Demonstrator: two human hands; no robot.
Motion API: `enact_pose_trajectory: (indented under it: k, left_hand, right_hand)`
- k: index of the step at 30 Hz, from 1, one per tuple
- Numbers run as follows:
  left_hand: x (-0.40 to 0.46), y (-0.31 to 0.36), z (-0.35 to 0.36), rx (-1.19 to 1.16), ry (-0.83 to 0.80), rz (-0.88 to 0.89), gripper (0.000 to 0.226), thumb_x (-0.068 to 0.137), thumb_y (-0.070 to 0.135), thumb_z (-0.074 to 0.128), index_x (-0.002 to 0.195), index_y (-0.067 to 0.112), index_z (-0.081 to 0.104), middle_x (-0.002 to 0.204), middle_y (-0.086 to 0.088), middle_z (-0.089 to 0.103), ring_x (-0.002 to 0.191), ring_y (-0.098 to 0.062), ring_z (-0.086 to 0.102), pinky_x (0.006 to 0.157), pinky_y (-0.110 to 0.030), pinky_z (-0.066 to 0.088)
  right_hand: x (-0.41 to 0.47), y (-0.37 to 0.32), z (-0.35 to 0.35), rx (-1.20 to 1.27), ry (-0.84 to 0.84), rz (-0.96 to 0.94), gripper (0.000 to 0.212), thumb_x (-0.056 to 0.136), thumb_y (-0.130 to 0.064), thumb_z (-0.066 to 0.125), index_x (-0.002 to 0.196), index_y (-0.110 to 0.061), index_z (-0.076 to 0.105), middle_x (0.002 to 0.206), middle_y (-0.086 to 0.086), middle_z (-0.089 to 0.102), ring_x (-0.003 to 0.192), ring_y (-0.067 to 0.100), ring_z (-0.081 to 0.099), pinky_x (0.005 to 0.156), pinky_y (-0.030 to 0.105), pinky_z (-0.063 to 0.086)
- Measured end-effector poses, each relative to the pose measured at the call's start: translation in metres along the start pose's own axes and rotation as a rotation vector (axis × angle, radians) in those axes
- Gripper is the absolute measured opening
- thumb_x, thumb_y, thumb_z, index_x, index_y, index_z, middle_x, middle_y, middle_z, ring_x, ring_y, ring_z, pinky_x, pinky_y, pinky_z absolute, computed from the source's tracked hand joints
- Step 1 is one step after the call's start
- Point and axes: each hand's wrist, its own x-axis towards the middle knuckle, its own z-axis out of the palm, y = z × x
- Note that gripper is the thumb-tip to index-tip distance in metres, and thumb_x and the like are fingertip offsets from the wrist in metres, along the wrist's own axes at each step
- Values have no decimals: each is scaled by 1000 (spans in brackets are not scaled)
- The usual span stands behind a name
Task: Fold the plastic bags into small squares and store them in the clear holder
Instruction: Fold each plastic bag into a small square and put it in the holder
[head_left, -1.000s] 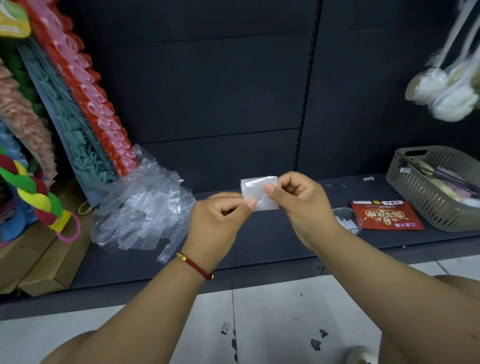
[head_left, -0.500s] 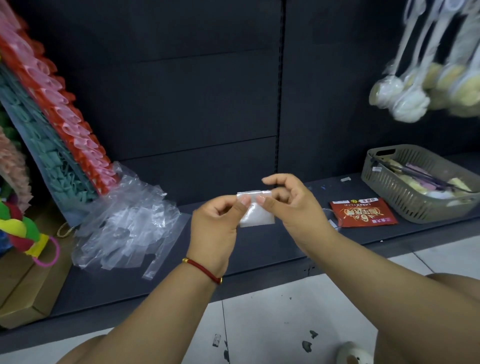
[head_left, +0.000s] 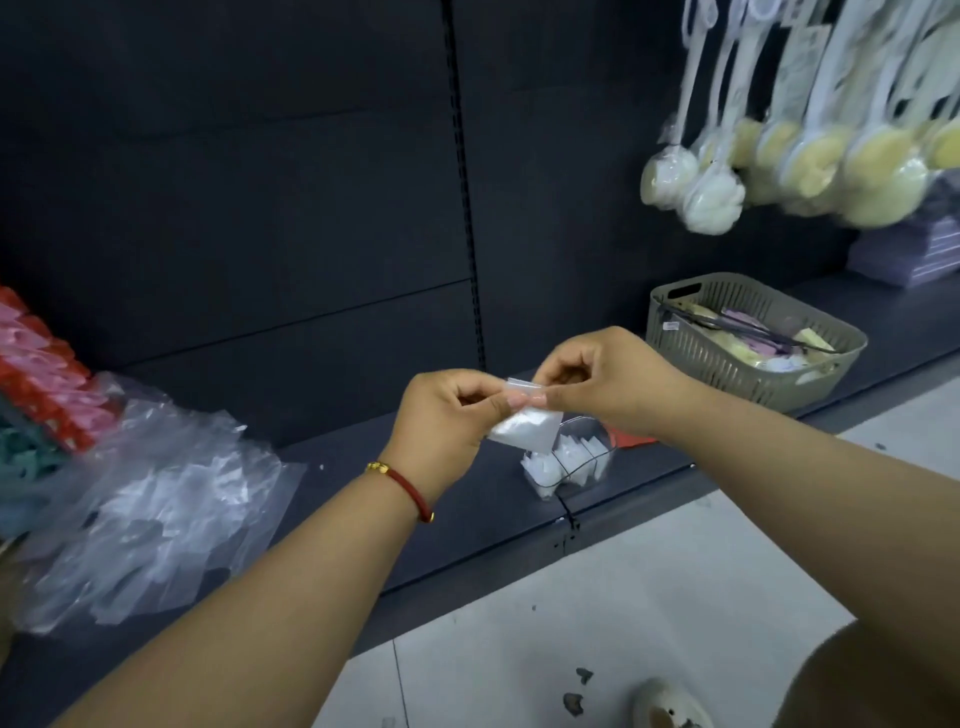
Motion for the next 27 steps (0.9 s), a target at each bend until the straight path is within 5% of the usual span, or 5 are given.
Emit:
enact_pose_trajectory:
  k: [6,11,14,20,27]
  left_hand:
    - [46,-20,32,-45,-69,-2,12,80,10,77,72,19,75,71,11,73,68,2,65,62,-12,47]
    - [81,-64,67,29,-31,-72,6,89,15,69,86,14,75,83,4,72,72,2,63,64,-13,50]
    - [94,-91,85,152,-41,-107,16,95,25,61,107,20,70,104,8,67,93,-2,62,84,-18,52]
    - [107,-143,107,512,-263,-131,56,101,41,44,151,20,32,157,4,29,146,-14,22,120,-33,19]
    - [110,-215,135,843,-568,-173,71,102,52,31,156,21,-3,164,3,-12,149,-13,-15,119,-35,-12]
  right_hand:
    - [26,41,-19,-99,69,74,16,79,-26,81,71,-15,71,64,-4,64,54,3,52,54,21,43]
    - [46,88,-21,-196,131,167,12,81,-20,77,78,-10,72,67,-6,64,52,-2,54,52,13,42]
    - [57,120,-22,-249,175,267,10,84,-20,74,77,-15,69,73,-1,67,59,5,56,57,19,44]
    - [77,183,-20,-319,243,431,10,90,-20,67,84,-13,69,80,-2,64,76,13,57,67,23,41]
    - [96,244,2,-357,288,548,22,95,-17,59,88,-1,71,83,12,67,82,30,62,68,34,48]
